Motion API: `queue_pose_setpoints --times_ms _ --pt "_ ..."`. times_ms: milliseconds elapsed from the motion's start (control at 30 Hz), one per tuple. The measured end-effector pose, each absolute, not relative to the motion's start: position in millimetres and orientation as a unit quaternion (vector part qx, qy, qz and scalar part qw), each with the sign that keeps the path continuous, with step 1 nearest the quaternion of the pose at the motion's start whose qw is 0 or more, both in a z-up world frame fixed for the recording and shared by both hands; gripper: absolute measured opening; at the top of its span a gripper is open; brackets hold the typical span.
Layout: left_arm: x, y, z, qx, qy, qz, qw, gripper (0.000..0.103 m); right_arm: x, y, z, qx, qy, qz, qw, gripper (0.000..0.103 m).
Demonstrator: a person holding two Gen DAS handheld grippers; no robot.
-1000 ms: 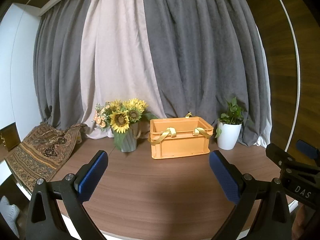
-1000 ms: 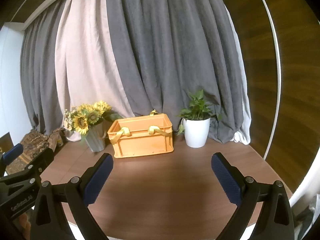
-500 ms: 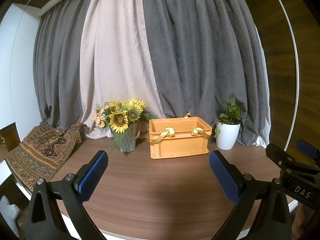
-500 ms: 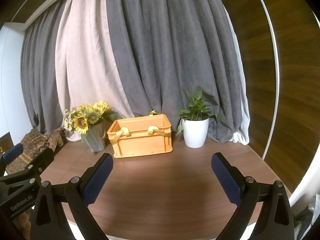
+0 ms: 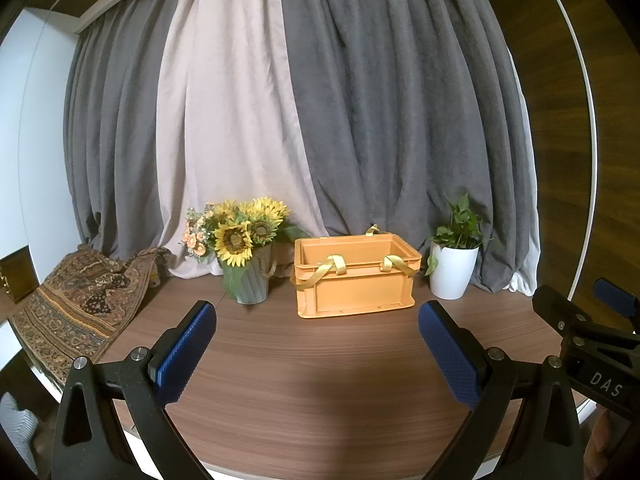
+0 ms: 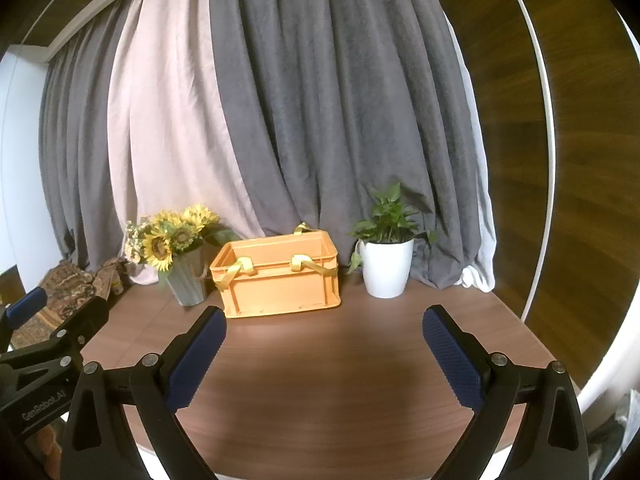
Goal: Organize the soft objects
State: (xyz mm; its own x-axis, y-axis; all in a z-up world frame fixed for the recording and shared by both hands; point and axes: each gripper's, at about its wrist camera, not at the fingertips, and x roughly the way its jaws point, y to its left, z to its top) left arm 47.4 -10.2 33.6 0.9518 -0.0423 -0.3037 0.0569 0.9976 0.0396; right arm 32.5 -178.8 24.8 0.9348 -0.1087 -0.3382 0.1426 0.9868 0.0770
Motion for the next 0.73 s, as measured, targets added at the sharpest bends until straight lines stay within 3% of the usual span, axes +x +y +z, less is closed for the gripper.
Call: queue_pose_setpoints --times_ms 733 --pt "48.1 -16.5 35.1 0.025 0.154 -0.026 0.987 0.103 37.2 -186.2 22.2 0.050 0.171 -0.067 0.982 0.100"
